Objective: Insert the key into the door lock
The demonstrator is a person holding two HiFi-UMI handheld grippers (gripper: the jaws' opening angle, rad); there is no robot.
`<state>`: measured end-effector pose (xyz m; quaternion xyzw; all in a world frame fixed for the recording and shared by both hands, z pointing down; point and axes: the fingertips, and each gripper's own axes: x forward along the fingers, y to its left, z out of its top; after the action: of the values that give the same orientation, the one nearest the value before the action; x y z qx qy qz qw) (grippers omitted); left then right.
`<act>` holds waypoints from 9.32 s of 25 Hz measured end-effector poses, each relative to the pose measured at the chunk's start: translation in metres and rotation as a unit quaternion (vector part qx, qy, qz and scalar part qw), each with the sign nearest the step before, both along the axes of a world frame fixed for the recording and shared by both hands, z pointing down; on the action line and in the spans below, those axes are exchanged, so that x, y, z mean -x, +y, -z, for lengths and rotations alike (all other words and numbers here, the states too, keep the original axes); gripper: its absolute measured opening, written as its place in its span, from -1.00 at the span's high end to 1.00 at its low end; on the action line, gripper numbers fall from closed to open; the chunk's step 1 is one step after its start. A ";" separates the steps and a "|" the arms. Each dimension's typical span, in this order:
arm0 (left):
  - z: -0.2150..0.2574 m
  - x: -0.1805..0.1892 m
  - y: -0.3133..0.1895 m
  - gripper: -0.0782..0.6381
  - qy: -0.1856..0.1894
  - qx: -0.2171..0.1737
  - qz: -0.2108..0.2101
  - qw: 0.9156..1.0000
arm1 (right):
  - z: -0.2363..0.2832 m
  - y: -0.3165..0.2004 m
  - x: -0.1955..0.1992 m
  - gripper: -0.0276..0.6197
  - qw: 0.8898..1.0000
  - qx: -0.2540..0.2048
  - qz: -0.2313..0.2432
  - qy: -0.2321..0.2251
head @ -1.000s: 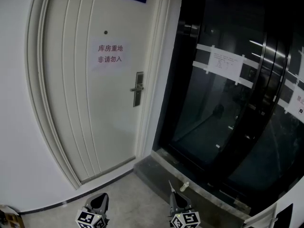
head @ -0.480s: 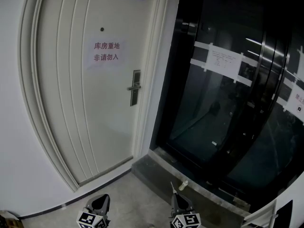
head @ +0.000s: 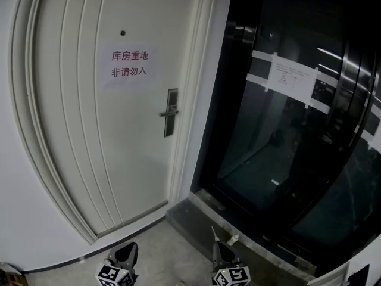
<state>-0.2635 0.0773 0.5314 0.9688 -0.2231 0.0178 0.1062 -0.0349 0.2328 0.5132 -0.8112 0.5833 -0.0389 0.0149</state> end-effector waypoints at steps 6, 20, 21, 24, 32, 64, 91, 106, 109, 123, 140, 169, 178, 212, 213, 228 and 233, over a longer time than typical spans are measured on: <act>0.009 -0.052 -0.030 0.77 0.000 -0.009 0.008 1.000 | 0.005 -0.038 -0.045 0.88 1.000 -0.005 0.019 -0.002; 0.013 -0.162 -0.058 0.77 -0.010 -0.019 0.026 0.999 | -0.001 -0.082 -0.148 0.88 0.998 -0.019 0.059 -0.007; 0.013 -0.167 -0.059 0.77 -0.011 -0.018 0.026 0.999 | -0.002 -0.083 -0.151 0.88 0.998 -0.021 0.060 -0.010; 0.012 -0.180 -0.063 0.77 -0.017 -0.017 0.025 0.999 | -0.004 -0.089 -0.162 0.88 0.998 -0.023 0.062 -0.018; 0.004 -0.211 -0.089 0.77 -0.023 -0.014 0.017 0.999 | -0.010 -0.115 -0.189 0.88 0.998 -0.023 0.057 -0.022; 0.007 -0.307 -0.318 0.77 -0.007 -0.013 0.025 1.000 | 0.002 -0.352 -0.272 0.88 0.995 -0.024 0.093 0.010; 0.005 -0.269 -0.395 0.77 -0.003 -0.016 0.133 0.991 | 0.037 -0.493 -0.300 0.88 0.970 -0.031 0.188 0.148; -0.003 -0.276 -0.407 0.77 0.001 -0.008 0.210 0.978 | 0.062 -0.561 -0.291 0.88 0.922 -0.033 0.271 0.275; -0.004 -0.275 -0.408 0.77 0.001 -0.008 0.221 0.975 | 0.065 -0.572 -0.290 0.88 0.914 -0.030 0.274 0.299; -0.003 -0.267 -0.404 0.77 0.003 -0.002 0.262 0.965 | 0.058 -0.611 -0.287 0.88 0.890 -0.004 0.276 0.363; -0.016 -0.248 -0.400 0.77 -0.001 -0.002 0.291 0.957 | 0.054 -0.630 -0.283 0.88 0.851 0.017 0.222 0.475; -0.025 -0.248 -0.406 0.77 0.004 0.010 0.292 0.956 | 0.066 -0.630 -0.285 0.88 0.824 0.016 0.179 0.538; -0.026 -0.245 -0.405 0.77 0.006 0.012 0.297 0.955 | 0.067 -0.632 -0.284 0.88 0.816 0.022 0.182 0.549; -0.027 -0.245 -0.409 0.77 0.009 0.013 0.286 0.958 | 0.067 -0.644 -0.284 0.88 0.747 0.081 0.148 0.643; -0.028 -0.246 -0.409 0.77 0.010 0.013 0.285 0.958 | 0.067 -0.644 -0.284 0.88 0.742 0.084 0.144 0.649; -0.031 -0.236 -0.409 0.77 0.021 0.017 0.274 0.961 | 0.068 -0.641 -0.274 0.88 0.703 0.140 0.097 0.690; -0.032 -0.231 -0.411 0.77 0.024 0.018 0.271 0.962 | 0.066 -0.641 -0.275 0.88 0.703 0.155 0.089 0.688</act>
<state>-0.0322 -0.3333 0.5630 0.8702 -0.4742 -0.0304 0.1300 0.2401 -0.4085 0.4469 -0.5476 0.4866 0.4394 -0.5199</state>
